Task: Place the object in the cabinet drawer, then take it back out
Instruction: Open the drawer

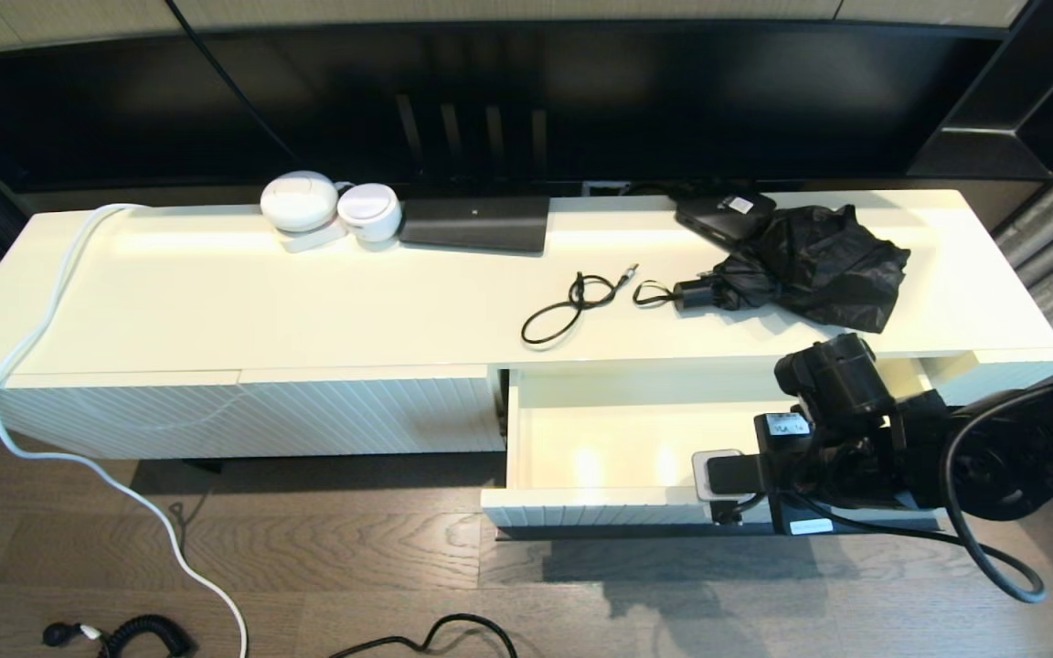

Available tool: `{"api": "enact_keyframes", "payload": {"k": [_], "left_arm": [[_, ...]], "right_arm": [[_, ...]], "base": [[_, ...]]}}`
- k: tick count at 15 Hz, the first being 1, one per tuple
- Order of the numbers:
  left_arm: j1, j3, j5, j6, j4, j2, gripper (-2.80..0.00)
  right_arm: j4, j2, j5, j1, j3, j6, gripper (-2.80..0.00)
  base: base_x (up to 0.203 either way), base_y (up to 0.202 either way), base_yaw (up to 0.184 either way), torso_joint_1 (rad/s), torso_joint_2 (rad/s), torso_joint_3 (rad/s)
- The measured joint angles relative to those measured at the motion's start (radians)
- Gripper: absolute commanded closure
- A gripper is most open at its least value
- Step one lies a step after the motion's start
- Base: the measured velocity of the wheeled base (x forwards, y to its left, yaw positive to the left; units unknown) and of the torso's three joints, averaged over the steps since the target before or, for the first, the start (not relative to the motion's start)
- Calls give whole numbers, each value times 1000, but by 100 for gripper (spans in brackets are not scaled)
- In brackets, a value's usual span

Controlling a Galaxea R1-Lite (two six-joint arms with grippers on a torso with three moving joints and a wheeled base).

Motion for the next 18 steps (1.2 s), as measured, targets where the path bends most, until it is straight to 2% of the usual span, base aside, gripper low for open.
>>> {"api": "enact_keyframes", "payload": {"k": [18], "left_arm": [[0, 0, 0, 0, 0, 0, 0]], "right_arm": [[-19, -69, 0, 19, 149, 17, 0]], "base": [[0, 0, 0, 0, 0, 0]]}}
